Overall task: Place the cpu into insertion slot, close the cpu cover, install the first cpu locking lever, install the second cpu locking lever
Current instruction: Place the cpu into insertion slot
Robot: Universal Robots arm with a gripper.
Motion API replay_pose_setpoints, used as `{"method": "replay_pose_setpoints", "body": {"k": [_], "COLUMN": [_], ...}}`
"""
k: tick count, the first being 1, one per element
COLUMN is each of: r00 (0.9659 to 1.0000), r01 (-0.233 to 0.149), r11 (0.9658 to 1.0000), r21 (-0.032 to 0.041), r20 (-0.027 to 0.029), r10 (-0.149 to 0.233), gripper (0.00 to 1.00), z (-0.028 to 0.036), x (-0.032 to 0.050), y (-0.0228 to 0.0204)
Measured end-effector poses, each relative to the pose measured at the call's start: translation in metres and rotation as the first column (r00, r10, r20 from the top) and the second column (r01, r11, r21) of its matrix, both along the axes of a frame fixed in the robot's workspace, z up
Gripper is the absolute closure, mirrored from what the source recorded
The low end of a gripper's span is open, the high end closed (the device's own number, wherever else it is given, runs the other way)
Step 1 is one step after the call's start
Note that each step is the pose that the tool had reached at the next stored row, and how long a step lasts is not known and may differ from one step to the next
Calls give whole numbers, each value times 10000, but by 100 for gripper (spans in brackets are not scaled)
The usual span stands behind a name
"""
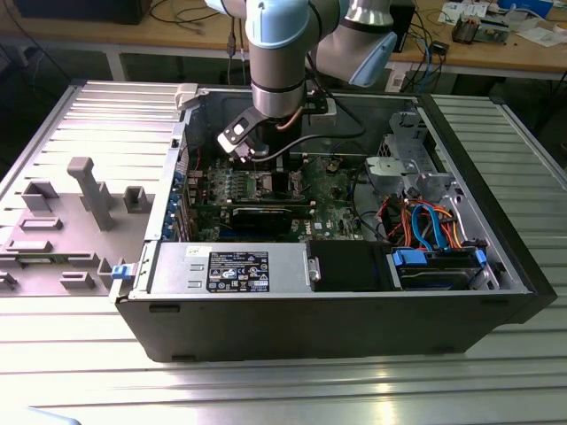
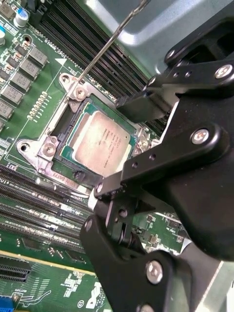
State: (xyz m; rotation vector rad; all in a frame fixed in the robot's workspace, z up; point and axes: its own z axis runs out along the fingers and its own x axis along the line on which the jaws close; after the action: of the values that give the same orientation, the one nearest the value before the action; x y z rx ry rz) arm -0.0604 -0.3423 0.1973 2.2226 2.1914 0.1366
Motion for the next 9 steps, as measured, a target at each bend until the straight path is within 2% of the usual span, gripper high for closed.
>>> {"method": "replay_pose_setpoints", "body": {"k": [9], "r00": [10000], "r01": [1], "r11": [10000], "r21": [-1], "r20": [0], "r10": [-1], "gripper": [31], "z": [22], "x": [0], "y": [4]}}
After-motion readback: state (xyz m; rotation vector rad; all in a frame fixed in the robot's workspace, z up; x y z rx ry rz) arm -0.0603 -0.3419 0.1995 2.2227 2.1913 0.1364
